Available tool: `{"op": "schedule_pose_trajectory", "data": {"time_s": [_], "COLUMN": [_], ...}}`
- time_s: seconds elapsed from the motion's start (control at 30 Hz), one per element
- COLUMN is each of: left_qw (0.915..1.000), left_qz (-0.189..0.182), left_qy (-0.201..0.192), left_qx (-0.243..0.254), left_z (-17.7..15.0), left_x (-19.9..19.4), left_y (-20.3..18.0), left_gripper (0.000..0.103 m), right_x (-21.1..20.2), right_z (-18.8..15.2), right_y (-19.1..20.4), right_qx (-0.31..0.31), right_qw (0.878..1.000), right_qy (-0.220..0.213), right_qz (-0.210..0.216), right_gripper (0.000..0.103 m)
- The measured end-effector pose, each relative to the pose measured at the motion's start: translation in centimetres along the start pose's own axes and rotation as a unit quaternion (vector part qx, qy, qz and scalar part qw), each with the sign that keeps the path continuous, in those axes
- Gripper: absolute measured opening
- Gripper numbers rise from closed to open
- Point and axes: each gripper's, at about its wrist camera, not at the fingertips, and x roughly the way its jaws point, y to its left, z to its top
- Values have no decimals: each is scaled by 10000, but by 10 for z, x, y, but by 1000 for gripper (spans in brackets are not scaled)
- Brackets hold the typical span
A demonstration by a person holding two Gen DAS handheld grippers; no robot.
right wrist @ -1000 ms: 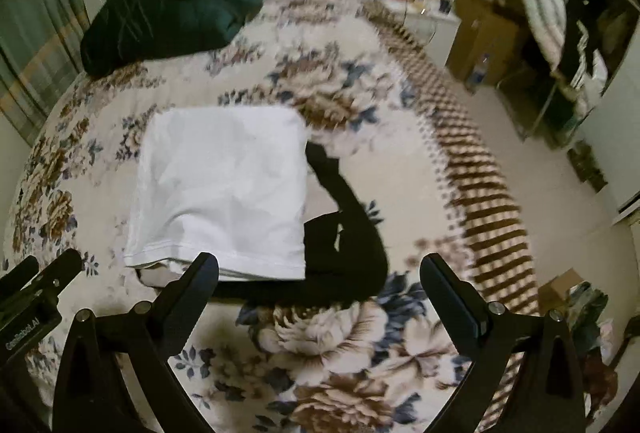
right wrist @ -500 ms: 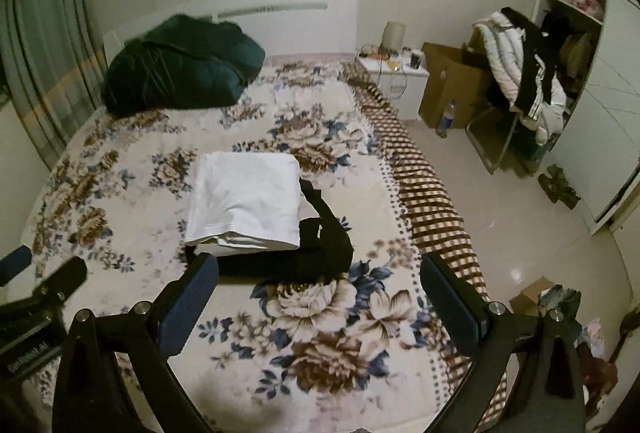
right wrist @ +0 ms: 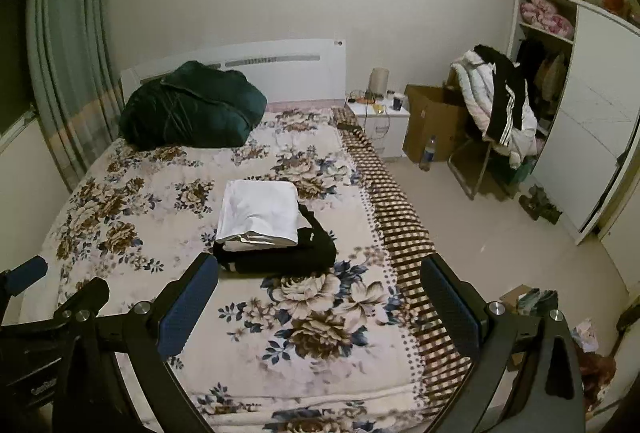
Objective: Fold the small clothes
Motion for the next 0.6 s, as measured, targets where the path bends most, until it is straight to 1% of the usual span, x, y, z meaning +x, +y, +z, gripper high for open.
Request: {"op": "schedule_pose_trajectory", "data": {"time_s": [0.13, 0.23, 0.4, 0.43, 0.6], "left_qw": [9998, 9992, 9985, 9984, 9972], "left_qz": [70, 215, 313, 333, 483], "left_qy": [-145, -263, -344, -343, -430], "left_qx": [-112, -185, -286, -294, -375], "left_z": [-1, 0, -3, -3, -3], "left_x": [-24, -38, -52, -52, -56], "left_y": [-4, -7, -12, -13, -12], "left_gripper": [94, 94, 94, 98, 100], "right_x": [-36, -51, -57, -57, -49], "right_z": [-3, 0, 7, 8, 12], "right_y": [-13, -21, -32, -34, -38], "right_qx": [5, 9, -33, -41, -75], "right_qw": [9999, 9997, 9991, 9990, 9985], "right_qy": [-104, -139, -210, -221, -187], "right_qz": [69, 206, 356, 379, 511], "right_gripper": [103, 102, 103, 103, 103]}}
